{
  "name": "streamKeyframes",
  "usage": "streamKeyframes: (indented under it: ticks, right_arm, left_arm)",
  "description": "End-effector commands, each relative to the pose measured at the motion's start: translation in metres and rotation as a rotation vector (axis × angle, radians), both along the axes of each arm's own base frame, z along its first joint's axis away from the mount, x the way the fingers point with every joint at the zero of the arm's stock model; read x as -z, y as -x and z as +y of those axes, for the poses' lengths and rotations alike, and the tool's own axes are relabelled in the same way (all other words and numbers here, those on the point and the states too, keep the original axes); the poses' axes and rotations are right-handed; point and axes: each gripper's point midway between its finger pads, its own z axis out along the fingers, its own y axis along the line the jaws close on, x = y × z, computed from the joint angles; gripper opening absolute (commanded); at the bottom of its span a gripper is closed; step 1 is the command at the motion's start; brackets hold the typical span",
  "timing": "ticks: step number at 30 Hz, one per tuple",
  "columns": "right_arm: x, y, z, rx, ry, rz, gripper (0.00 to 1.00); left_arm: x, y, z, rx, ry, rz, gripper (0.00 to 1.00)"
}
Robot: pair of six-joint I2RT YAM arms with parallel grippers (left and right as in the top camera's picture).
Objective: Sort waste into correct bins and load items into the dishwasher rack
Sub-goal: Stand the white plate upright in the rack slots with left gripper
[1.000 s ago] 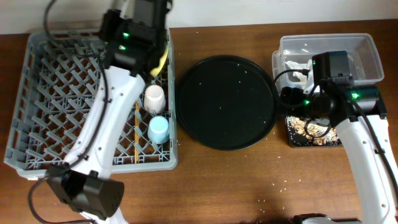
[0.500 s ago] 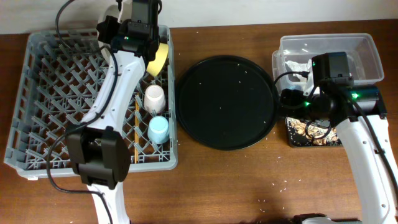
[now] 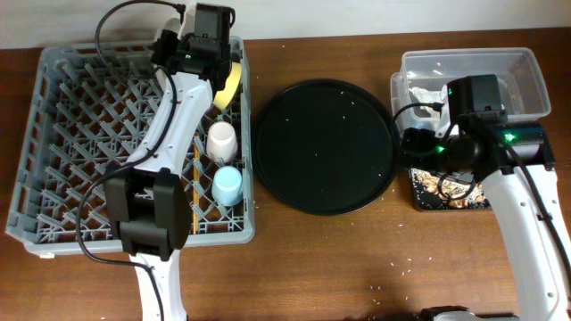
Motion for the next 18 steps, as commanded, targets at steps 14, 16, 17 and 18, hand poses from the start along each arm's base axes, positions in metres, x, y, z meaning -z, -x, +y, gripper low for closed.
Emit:
streamKeyframes:
  ticks: [14, 16, 17, 18]
  right_arm:
    - [-0.002, -0.001, -0.001, -0.007, 0.005, -0.007, 0.84]
    - [-0.002, -0.002, -0.001, -0.007, 0.005, -0.007, 0.84]
    - [-0.002, -0.002, -0.001, -0.007, 0.005, -0.007, 0.84]
    - [-0.002, -0.002, -0.001, -0.007, 0.005, -0.007, 0.84]
  left_arm:
    - [0.004, -0.011, -0.031, 0.168, 0.156, 0.037, 0.87]
    - [-0.019, -0.004, -0.039, 0.173, 0.176, 0.01, 0.87]
    - [-0.036, 0.001, -0.044, 0.173, 0.2, -0.023, 0.87]
    - [-0.047, 0.006, -0.049, 0.18, 0.228, -0.044, 0.87]
